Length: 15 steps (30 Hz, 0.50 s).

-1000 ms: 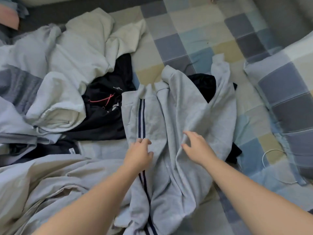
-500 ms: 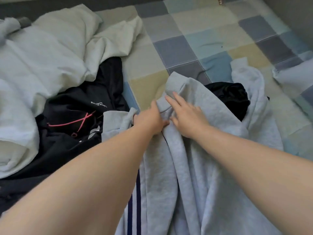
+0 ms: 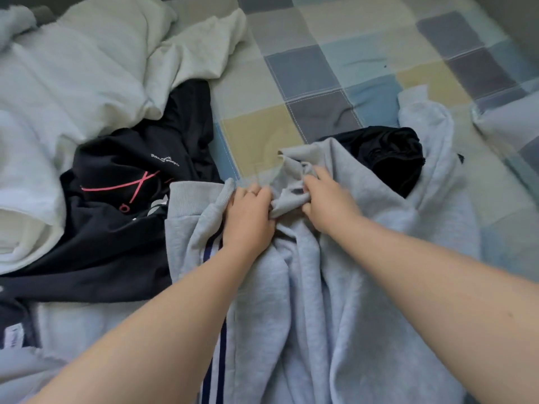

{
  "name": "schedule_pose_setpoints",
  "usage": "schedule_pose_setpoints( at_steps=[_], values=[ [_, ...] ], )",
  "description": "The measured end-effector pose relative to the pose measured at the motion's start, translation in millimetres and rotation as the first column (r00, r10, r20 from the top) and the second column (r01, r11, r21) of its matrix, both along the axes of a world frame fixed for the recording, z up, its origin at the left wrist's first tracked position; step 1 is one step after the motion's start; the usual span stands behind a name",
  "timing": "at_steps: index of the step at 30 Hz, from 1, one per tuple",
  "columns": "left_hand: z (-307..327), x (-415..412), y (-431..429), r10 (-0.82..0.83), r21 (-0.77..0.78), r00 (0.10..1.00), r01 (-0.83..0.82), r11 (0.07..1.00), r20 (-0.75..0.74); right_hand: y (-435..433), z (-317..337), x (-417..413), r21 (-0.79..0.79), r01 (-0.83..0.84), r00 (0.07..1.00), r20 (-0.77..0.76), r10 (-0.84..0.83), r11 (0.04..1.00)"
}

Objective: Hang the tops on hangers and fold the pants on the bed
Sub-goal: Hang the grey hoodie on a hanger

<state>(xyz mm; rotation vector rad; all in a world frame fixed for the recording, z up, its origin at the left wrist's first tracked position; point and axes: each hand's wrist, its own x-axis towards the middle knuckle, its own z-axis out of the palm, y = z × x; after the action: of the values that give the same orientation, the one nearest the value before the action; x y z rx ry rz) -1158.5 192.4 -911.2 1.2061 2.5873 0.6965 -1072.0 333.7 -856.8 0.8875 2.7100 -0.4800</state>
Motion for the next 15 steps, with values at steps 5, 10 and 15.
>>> schedule_pose_setpoints(
  at_steps=[5, 10, 15],
  values=[
    [33.9, 68.5, -45.1, -0.153, -0.165, 0.988, 0.155, 0.974, 0.023, -35.6, 35.4, 105.3, 0.008, 0.005, 0.994, 0.107, -0.006, 1.0],
    [90.0, 158.8, -93.8, -0.142, -0.332, 0.985, 0.167, 0.928, 0.099, -58.0, 95.1, 214.4, -0.085, 0.085, 0.986, 0.151, -0.072, 0.993],
    [184.1, 270.8, -130.7, 0.02, -0.447, 0.967, 0.099, 0.889, 0.252, -89.8, 195.5, 324.0, -0.152, 0.016, 0.993, 0.118, 0.003, 0.988]
  ],
)
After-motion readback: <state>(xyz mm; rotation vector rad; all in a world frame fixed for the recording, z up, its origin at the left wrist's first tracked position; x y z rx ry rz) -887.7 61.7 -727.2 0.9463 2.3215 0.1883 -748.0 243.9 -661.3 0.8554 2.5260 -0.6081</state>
